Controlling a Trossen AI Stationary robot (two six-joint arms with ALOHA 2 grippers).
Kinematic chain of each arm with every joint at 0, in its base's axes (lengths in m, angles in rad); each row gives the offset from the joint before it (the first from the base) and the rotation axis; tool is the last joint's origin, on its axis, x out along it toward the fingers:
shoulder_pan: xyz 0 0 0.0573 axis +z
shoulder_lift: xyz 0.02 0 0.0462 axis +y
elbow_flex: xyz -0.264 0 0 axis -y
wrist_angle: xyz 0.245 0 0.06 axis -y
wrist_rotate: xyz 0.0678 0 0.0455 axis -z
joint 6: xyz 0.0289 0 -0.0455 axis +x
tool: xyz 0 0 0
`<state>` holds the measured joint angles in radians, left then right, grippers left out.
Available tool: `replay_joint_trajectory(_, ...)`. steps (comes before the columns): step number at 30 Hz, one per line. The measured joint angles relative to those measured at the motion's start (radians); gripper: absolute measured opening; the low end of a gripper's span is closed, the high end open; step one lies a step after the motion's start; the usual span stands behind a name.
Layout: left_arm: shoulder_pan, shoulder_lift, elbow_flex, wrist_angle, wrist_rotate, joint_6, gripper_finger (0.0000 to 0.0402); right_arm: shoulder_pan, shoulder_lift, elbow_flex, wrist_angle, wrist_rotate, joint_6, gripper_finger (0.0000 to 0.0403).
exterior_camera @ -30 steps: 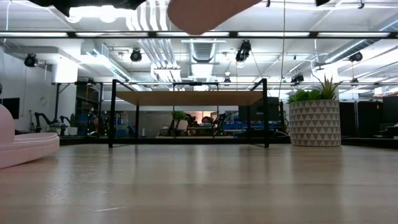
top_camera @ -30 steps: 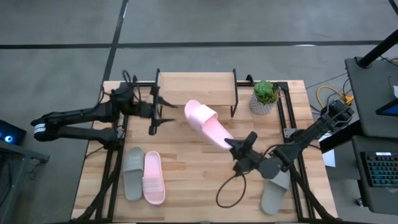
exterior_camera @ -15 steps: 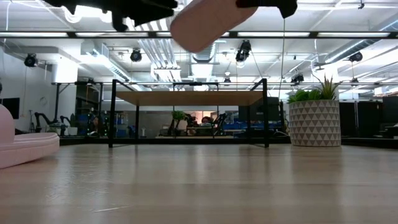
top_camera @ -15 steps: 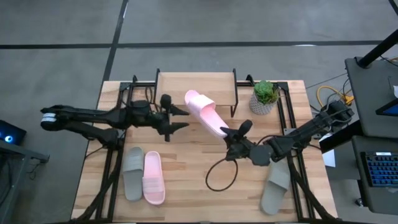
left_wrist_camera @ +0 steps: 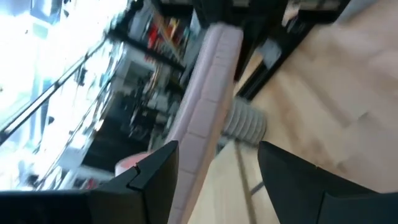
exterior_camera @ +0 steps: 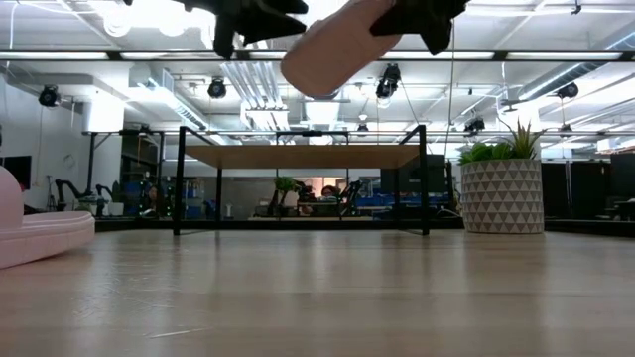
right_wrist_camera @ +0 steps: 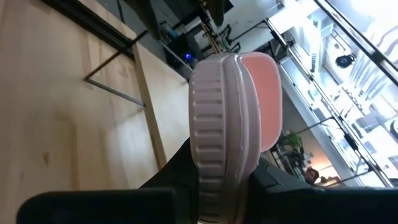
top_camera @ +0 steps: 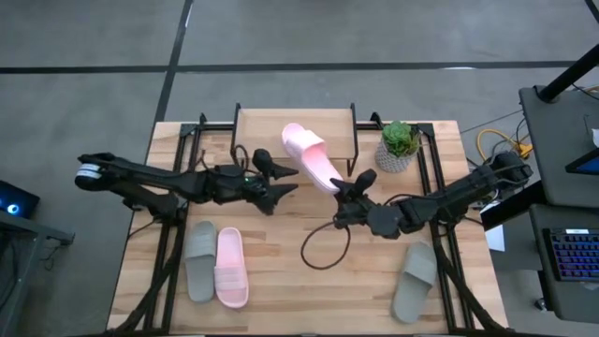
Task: Pick and place slides into the shelf
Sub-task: Put the right pink slipper on the shelf
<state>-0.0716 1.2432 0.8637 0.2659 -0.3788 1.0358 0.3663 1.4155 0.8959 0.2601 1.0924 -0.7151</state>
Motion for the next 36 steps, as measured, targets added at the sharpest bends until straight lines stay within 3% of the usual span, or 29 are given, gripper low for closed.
replay_joint_trajectory(3, 0.002, 0.045, 0.031, -0.007, -0.078, 0.002, 0.0204, -0.006, 0.001, 0.0, -0.004, -0.021, 0.0, 0.0051)
replay_joint_trajectory(15, -0.001, 0.158, 0.149, -0.097, -0.127, 0.02, 0.0204, -0.011, 0.04, 0.004, -0.046, -0.025, -0.056, 0.0051)
replay_joint_trajectory(23, -0.001, 0.227, 0.199, -0.091, -0.229, 0.028, 0.0197, -0.012, 0.04, 0.023, -0.044, -0.029, -0.071, 0.005)
replay_joint_trajectory(26, -0.001, 0.227, 0.198, -0.092, -0.229, 0.028, 0.017, -0.011, 0.04, 0.026, -0.044, -0.029, -0.071, 0.005)
replay_joint_trajectory(32, -0.001, 0.213, 0.192, -0.105, -0.221, 0.049, 0.0063, -0.011, 0.04, 0.03, -0.04, -0.027, -0.079, 0.005)
replay_joint_trajectory(36, -0.001, 0.211, 0.192, -0.101, -0.216, 0.058, 0.0056, -0.008, 0.039, 0.03, -0.032, -0.026, -0.078, 0.005)
